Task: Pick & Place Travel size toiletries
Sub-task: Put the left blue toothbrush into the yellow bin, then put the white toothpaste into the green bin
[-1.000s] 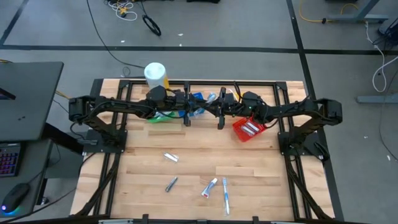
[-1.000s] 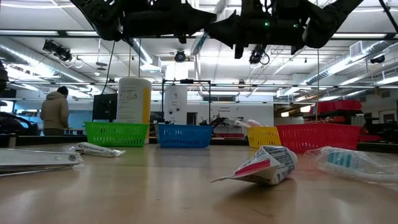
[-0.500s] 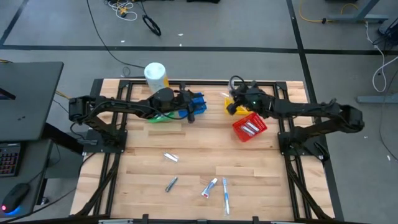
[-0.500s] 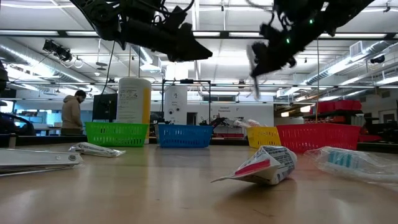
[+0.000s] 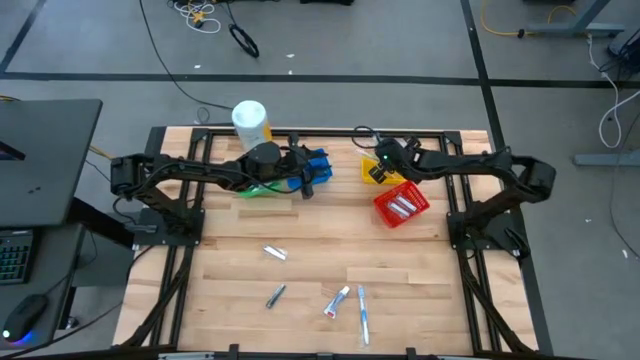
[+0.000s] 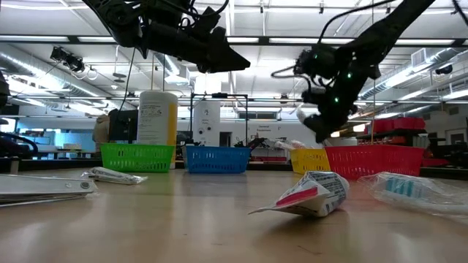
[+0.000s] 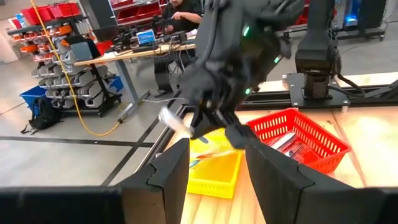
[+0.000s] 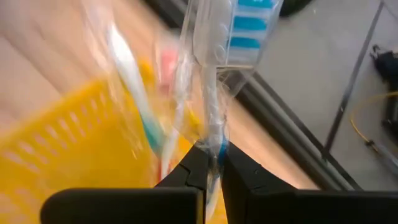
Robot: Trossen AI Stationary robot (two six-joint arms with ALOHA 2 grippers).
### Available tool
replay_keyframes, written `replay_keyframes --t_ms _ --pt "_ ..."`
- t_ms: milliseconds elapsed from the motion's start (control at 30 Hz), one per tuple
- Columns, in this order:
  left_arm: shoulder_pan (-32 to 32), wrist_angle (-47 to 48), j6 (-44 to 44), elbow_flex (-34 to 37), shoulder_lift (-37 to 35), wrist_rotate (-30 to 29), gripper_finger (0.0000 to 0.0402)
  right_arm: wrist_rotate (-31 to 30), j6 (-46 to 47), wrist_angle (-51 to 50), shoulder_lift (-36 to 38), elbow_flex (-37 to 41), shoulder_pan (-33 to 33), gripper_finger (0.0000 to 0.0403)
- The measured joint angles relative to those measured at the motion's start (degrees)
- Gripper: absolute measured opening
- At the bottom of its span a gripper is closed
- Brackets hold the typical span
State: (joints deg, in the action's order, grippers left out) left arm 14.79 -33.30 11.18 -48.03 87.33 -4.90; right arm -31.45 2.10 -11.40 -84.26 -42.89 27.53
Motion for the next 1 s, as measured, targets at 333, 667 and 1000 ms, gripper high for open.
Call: replay_keyframes --t_ms 333,667,1000 --pt "0.0 0.0 0.0 0.0 0.0 0.0 0.0165 1.9 -4.3 0.6 -2.9 0.0 1.1 0.0104" --pt "0.0 0.0 0.0 0.0 0.0 0.0 0.0165 9.4 -7.0 2.4 -2.0 0.0 1.0 0.0153" --pt "0.0 0.0 0.0 0.0 0.0 0.0 0.0167 11.4 -5.4 -1.7 6.5 0.0 0.9 0.0155"
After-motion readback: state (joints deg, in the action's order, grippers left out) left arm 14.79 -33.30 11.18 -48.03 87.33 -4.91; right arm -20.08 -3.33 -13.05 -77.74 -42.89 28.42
